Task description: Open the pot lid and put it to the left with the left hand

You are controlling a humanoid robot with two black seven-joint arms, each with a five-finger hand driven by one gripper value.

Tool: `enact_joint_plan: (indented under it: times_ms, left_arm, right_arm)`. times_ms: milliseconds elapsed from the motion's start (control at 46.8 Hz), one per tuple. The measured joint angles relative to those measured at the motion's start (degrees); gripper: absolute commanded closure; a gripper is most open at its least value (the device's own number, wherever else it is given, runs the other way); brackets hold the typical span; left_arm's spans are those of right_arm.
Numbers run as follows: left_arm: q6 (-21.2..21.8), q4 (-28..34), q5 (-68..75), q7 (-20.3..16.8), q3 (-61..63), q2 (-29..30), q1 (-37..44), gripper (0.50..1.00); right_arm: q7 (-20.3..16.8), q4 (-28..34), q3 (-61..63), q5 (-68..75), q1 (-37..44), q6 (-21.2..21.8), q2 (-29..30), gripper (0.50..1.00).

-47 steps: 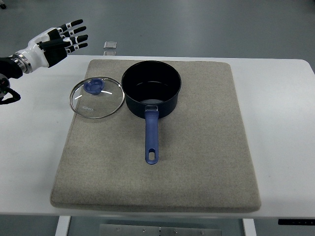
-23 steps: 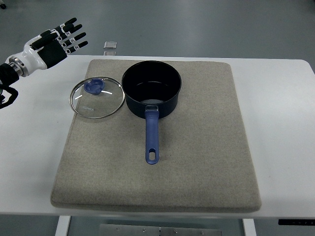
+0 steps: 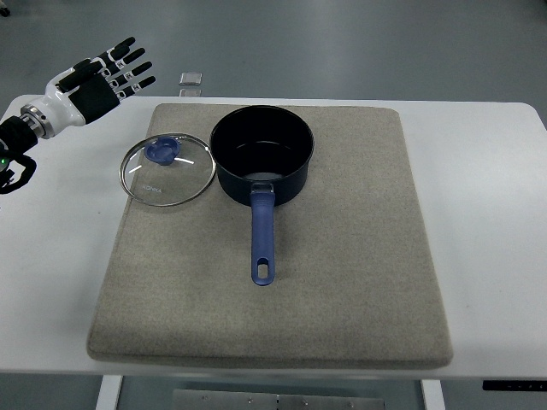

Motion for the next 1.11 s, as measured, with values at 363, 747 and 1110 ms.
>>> enact_joint_plan:
  times_ms: [363, 747, 1110]
  left_arm:
    - [0.0, 0.4, 0.2, -0.6, -0.1, -0.1, 0.2, 0.508]
    - [0.0, 1.1, 0.3, -0.9, -0.2, -0.4, 0.1, 0.51]
    - [0.0, 1.2, 0.2, -0.8, -0.3, -0.4, -0.3, 0.51]
  right_arm:
    - [0.0, 0.0, 0.0, 0.0, 0.0, 0.0, 0.0, 0.583]
    - [0.0, 0.9, 0.3, 0.2, 0.0, 0.7, 0.0, 0.583]
    - [0.1, 1.1, 0.3, 0.2, 0.0, 0.3, 0.0, 0.583]
